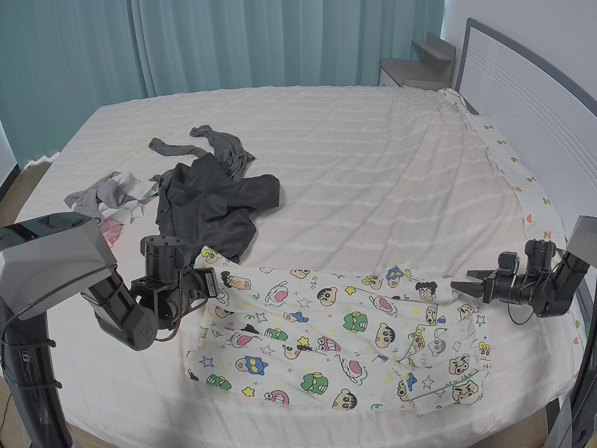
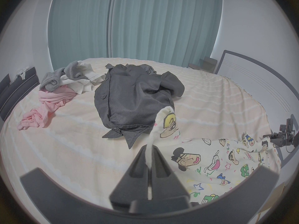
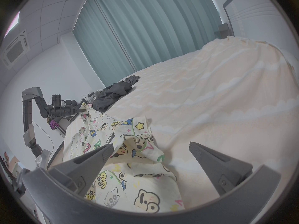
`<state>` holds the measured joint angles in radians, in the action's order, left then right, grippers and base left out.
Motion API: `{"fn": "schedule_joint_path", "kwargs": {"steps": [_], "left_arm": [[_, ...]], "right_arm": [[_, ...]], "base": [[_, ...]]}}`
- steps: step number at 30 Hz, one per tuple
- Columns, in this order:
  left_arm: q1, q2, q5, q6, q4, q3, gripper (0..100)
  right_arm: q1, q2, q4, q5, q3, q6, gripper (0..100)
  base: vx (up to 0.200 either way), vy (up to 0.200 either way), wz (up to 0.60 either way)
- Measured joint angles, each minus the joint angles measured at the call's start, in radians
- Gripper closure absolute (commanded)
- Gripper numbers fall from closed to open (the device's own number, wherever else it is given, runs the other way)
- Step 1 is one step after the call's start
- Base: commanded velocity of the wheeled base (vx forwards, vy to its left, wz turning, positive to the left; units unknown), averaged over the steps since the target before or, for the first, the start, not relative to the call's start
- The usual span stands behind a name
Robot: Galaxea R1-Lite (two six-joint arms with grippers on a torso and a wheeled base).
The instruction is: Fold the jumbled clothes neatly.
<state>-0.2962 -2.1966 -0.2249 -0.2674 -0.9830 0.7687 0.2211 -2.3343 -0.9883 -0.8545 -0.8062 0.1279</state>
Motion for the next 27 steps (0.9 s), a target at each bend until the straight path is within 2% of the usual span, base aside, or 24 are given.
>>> {"fn": "schedule_joint_path", "kwargs": {"steps": [9,14,27], "left_arm": [[-0.001,-0.005,0.000,0.000,0.000,0.001,100],[-0.001,-0.007,-0.003,0.000,0.000,0.001,100],[-0.006,-0.009,-0.005,-0.002,0.000,0.000,100]], "right_arm": [[0.008,0.025,-0.084,-0.024,0.088,0.016,0],[-0.002,0.042,-0.112,-0.029,0.150,0.062,0],[-0.101,0.035,-0.109,-0.024,0.198,0.137,0]], "base": [[0.000,0.000,0.00],[0.000,0.000,0.00],[0.000,0.000,0.00]]}}
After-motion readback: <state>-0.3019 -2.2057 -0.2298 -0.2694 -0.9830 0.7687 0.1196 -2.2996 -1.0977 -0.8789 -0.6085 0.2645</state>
